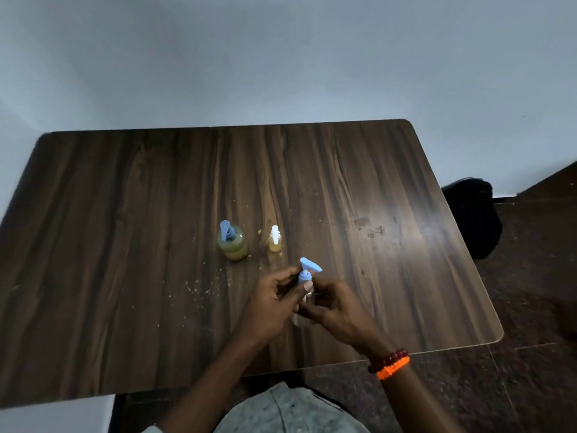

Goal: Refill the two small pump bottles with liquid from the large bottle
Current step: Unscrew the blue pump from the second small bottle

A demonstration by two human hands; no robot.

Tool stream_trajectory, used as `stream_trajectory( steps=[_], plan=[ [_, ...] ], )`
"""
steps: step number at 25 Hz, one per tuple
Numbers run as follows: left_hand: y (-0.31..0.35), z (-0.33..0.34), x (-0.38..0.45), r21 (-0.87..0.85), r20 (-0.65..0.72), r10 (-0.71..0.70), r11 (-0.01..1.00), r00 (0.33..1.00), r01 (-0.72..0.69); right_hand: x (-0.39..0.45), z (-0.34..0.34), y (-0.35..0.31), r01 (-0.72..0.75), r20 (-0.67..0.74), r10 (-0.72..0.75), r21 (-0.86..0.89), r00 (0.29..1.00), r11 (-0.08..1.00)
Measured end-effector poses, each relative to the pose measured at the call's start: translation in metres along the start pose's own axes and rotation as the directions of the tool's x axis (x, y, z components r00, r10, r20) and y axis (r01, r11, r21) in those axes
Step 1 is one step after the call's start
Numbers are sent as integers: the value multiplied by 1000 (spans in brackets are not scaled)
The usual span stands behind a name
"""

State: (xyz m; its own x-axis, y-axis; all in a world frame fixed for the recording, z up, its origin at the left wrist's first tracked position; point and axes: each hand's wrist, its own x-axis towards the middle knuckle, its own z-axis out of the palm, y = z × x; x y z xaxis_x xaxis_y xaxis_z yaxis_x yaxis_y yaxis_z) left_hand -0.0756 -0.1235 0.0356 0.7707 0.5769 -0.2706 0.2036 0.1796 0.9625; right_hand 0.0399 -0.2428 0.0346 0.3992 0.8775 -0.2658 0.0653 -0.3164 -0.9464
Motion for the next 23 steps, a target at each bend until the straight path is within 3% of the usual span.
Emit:
stream_trajectory(
  steps=[5, 8, 10, 12, 14, 18, 23],
  plan=[
    [20, -3, -34, -12, -244, 77, 997, 967, -82, -9, 35, -4, 38, -210, -77, -182, 975, 982],
    [25, -5, -38, 75, -408, 146, 989, 901, -126, -16, 47, -20, 47, -221, -86, -177, 972, 983],
    [27, -8, -40, 26, -365, 97, 995, 926, -94, -19, 51, -25, 60, -205, -96, -175, 974, 983],
    [26, -14, -45, -56, -209, 46, 997, 977, -59, -21, 51, -27, 59, -224, -85, -120, 971, 991],
    [22, -21, -55, -53, -129, 83, 994, 988, -90, -23, 49, -28, 41, -260, -50, -41, 964, 998],
    [12, -33, -63, -97, -254, 102, 987, 962, -130, -30, 45, -33, 8, -298, -11, -13, 955, 1000],
    [16, -23, -61, -98, -170, 106, 987, 980, -124, -34, 63, -39, 52, -207, -77, -125, 975, 991]
  ],
)
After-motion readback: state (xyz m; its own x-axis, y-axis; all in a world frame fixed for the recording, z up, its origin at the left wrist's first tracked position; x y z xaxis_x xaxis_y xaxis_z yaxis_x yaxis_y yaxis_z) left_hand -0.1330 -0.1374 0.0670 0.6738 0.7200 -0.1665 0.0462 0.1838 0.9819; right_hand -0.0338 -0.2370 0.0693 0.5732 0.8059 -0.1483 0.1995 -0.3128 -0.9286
